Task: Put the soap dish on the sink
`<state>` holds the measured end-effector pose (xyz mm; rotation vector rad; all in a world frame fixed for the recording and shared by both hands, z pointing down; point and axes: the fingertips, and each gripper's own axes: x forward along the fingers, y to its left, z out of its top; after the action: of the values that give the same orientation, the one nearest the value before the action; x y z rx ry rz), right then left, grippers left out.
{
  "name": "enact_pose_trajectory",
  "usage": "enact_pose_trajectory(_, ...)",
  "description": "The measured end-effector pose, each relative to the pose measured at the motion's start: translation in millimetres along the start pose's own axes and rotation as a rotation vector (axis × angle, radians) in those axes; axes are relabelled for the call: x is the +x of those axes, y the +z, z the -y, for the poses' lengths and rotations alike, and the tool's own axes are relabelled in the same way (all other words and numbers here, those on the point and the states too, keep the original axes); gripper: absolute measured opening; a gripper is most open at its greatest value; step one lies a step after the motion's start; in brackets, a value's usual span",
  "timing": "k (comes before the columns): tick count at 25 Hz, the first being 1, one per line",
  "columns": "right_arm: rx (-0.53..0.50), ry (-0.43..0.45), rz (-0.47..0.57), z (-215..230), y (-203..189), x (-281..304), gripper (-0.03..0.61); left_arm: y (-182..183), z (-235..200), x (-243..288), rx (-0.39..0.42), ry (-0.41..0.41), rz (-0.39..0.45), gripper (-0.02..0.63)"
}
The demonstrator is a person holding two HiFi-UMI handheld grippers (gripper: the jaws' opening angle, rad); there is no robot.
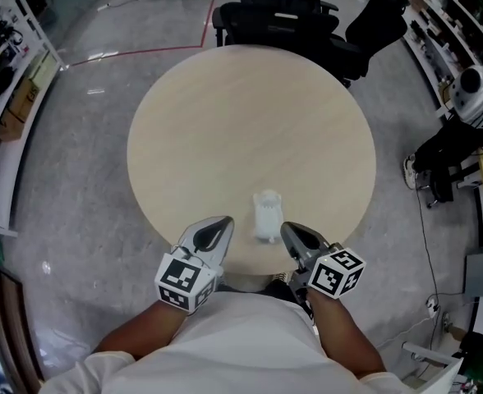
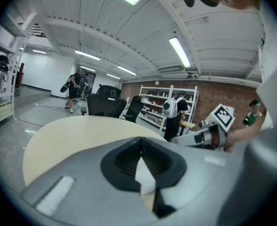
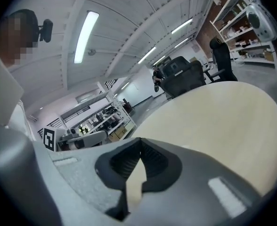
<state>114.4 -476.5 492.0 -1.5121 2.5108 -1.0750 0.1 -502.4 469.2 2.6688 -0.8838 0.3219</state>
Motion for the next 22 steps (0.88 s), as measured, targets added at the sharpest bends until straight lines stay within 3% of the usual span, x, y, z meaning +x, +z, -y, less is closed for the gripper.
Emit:
enact_pose_trajectory(8,-0.017,0.018,0.018,-33.4,-12.6,-2.0,0.002,-14.6,9.5,-9.6,0.009,-0.062,-0.013,0.008)
enact_pose_trajectory(13,0.018,0.034,0.012,-24.5,-9.9,-8.3,0.002,-12.0,14.5,-13.5,0.002,-0.020,0.020,0.008)
enact_pose_trajectory(22,-0.051,0.167,-0.010,-29.2,7.4,-41.0,0.002,-10.8,43.7,-14.2,-0.031,0.120,0.077,0.008)
